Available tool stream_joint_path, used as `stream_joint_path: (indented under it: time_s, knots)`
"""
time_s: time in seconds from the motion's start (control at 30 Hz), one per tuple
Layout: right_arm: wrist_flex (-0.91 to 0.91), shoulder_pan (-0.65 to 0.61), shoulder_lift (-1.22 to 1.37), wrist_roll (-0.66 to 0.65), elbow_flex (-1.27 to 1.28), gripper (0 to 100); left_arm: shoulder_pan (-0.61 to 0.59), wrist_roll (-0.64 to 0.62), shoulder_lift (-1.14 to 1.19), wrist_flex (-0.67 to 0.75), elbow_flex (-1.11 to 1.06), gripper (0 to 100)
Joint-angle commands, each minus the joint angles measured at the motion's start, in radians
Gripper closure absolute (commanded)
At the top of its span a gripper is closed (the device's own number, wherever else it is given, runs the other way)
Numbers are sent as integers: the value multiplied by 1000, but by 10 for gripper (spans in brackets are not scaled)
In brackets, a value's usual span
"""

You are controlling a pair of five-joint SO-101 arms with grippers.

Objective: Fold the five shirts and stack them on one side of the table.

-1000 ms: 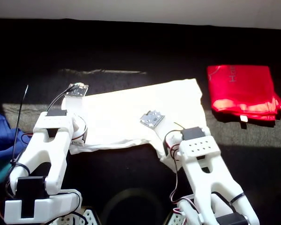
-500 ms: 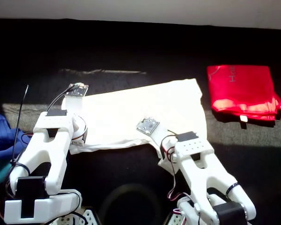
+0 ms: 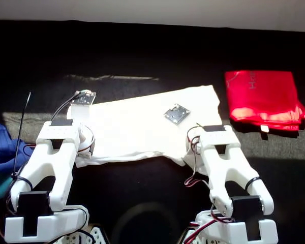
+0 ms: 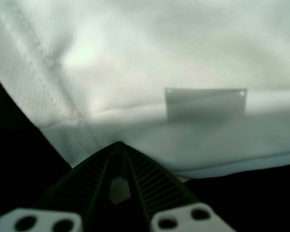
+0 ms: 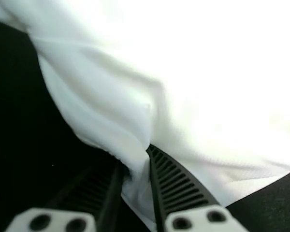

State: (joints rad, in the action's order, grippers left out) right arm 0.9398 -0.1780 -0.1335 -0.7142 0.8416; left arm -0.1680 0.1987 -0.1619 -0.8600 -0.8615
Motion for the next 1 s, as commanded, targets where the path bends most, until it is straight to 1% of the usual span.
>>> stream_joint_path:
  time_s: [0.0, 0.13, 0.23, 0.47, 0.57, 0.63, 0.73, 0.77, 0.87, 0.97]
  knots:
    - [91, 7, -54, -11, -56, 991, 4, -5, 1, 12, -2, 991]
    - [154, 7, -134, -8, -191, 991, 4, -5, 1, 12, -2, 991]
    - [150, 7, -108, -6, -306, 991, 4, -5, 1, 12, -2, 991]
    - [148, 1, 160, -6, -607, 991, 4, -5, 1, 12, -2, 991]
    - [156, -4, 300, -5, -725, 967, 4, -5, 1, 12, -2, 991]
    - [156, -4, 375, 37, -792, 912, 4, -5, 1, 12, -2, 991]
    - [150, 1, 446, 153, -897, 804, 4, -5, 1, 12, -2, 991]
    - [148, 1, 466, 193, -929, 789, 4, -5, 1, 12, -2, 991]
    - [148, -2, 524, 293, -1023, 797, 4, -5, 1, 12, -2, 991]
    - [156, 5, 545, 342, -1095, 800, 4, -5, 1, 12, -2, 991]
